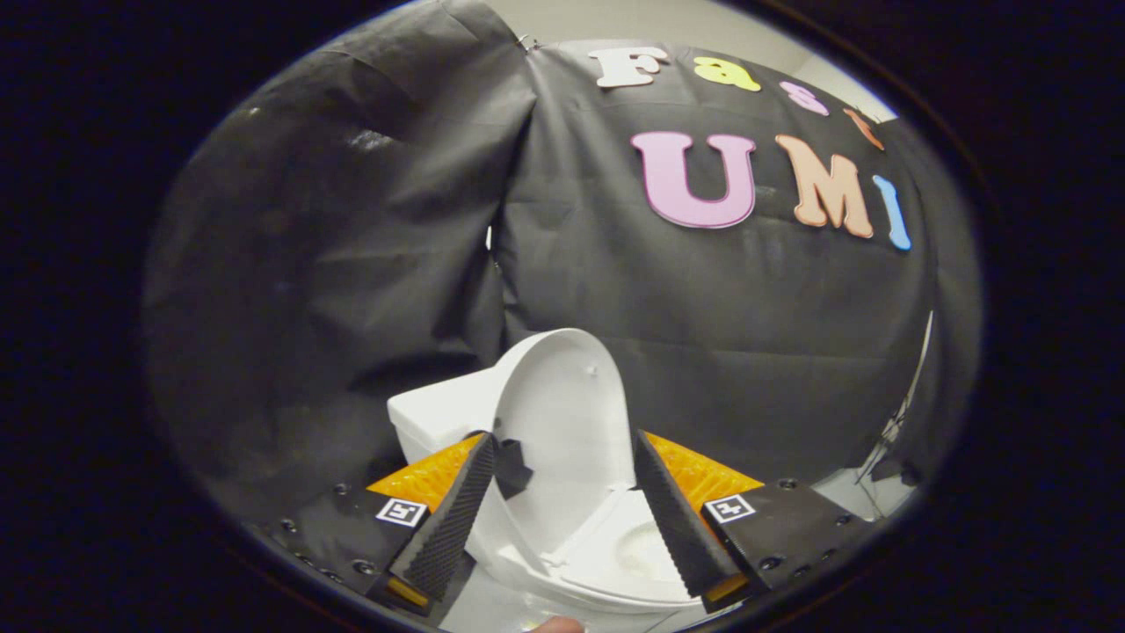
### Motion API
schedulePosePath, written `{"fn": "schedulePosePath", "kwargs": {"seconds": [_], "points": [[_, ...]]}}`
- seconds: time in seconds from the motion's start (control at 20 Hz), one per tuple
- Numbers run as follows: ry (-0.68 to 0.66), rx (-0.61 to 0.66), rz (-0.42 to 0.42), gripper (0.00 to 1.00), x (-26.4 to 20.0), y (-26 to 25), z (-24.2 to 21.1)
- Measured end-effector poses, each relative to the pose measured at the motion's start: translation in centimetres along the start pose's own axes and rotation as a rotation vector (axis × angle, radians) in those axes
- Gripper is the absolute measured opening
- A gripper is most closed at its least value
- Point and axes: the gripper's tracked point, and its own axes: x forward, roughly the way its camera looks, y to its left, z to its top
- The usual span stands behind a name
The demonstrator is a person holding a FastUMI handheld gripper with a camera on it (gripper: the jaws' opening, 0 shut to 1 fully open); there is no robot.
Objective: Open the toilet lid.
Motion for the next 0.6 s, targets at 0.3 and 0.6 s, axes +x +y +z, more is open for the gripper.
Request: {"fn": "schedulePosePath", "kwargs": {"seconds": [0.3, 0.6], "points": [[-0.06, 0.027, -0.066, 0.99, -2.9, -7.6, 1.8], [-0.042, 0.022, -0.061, 0.99, -3.7, -11.2, 0.7]]}}
